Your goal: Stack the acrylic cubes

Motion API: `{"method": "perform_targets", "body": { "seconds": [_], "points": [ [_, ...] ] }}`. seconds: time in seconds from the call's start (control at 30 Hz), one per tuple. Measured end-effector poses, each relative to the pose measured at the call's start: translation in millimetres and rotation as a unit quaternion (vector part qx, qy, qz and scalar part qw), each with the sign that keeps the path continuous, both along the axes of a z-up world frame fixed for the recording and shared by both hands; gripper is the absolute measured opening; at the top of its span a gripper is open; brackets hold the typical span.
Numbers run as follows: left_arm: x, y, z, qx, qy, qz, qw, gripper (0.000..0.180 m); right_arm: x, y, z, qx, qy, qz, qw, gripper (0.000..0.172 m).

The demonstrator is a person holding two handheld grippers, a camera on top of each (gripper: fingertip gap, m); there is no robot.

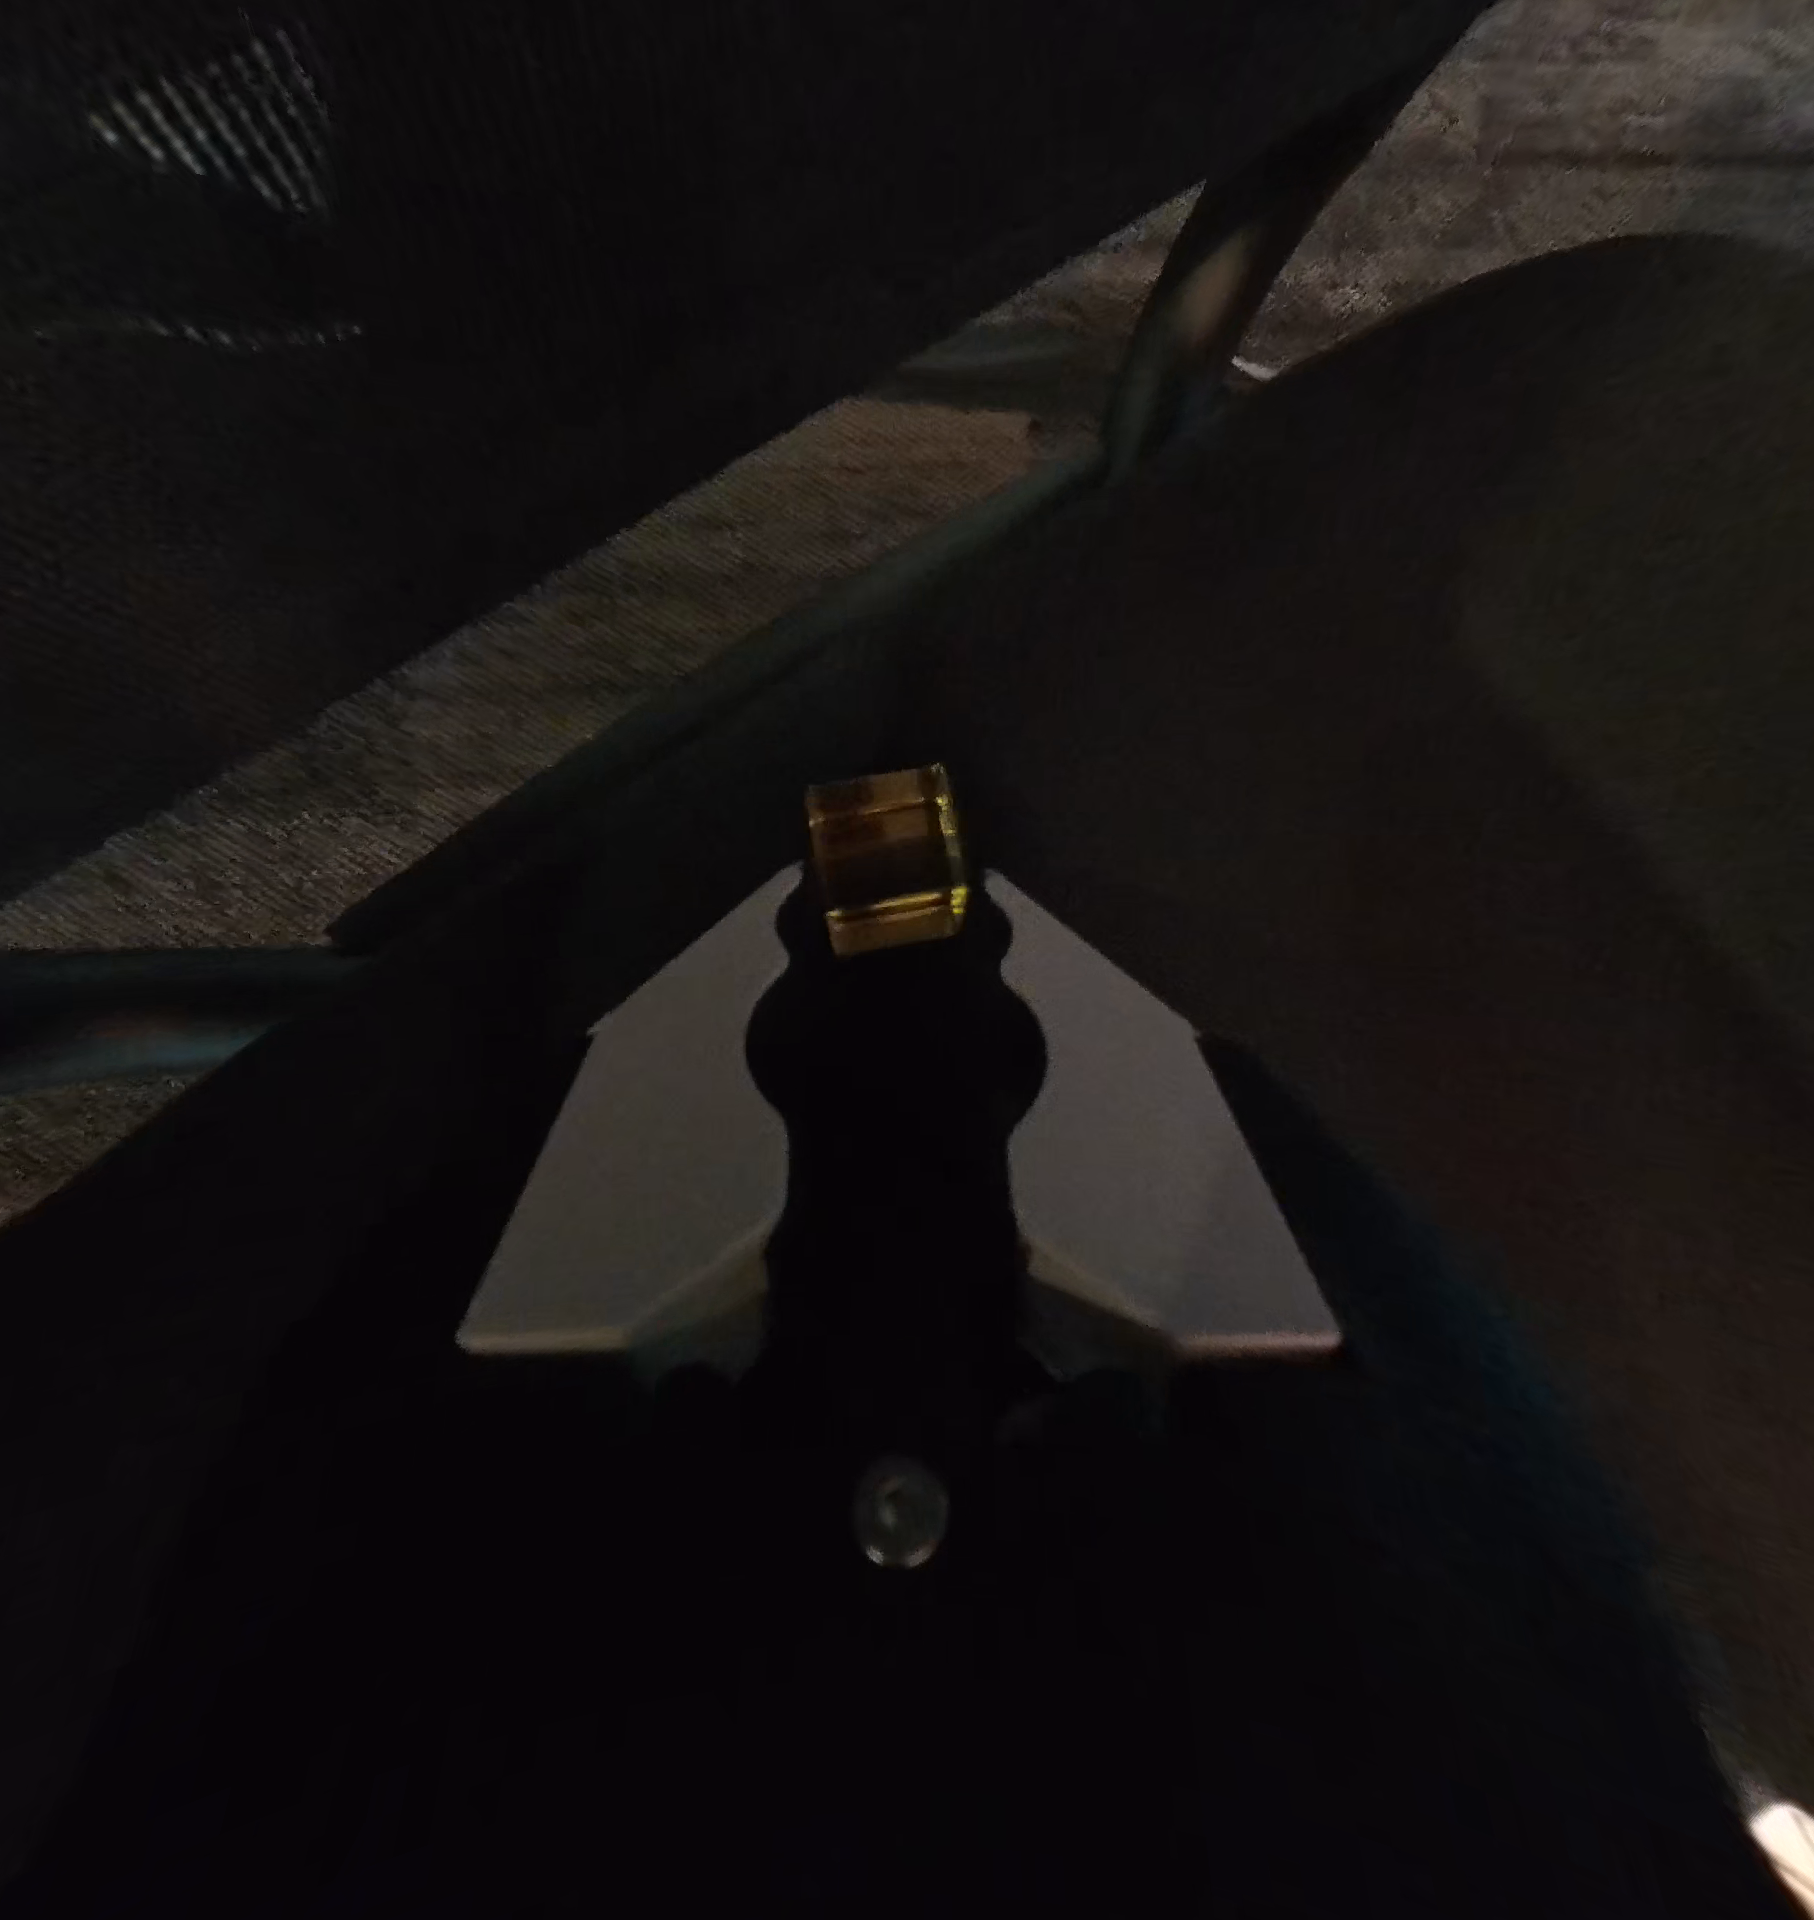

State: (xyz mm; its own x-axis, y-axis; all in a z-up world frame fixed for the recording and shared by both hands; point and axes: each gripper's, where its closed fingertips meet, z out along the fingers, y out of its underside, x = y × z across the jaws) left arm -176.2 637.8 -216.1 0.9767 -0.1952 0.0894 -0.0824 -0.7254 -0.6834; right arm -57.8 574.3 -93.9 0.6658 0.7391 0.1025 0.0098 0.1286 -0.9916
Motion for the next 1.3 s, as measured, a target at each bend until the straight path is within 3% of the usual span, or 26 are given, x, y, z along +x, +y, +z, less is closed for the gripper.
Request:
{"method": "perform_targets", "body": {
  "seconds": [0.23,0.53,0.63,0.8,0.93,1.07,1.3],
  "points": [
    [19,-33,28,0.036,-0.069,-0.038,0.996,0.027,2,0,1,-0.002,0.008,0.003,1.000,0.027],
    [33,-62,107,0.152,-0.173,-0.085,0.969,0.027,3,-1,2,-0.002,0.009,0.004,1.000,0.027],
    [40,-79,141,0.204,-0.204,-0.121,0.950,0.027,4,-1,2,-0.003,0.012,0.004,1.000,0.027],
    [57,-123,188,0.280,-0.272,-0.211,0.896,0.027,3,0,2,-0.006,0.009,0.005,1.000,0.027],
    [69,-151,204,0.298,-0.284,-0.276,0.868,0.027,4,0,1,-0.006,0.008,0.003,1.000,0.027],
    [90,-184,200,0.281,-0.234,-0.363,0.857,0.027,5,1,1,-0.009,0.011,0.002,1.000,0.027],
    [115,-223,203,0.282,-0.182,-0.425,0.841,0.027,3,1,-1,-0.009,0.004,0.001,1.000,0.027]
  ]
}}
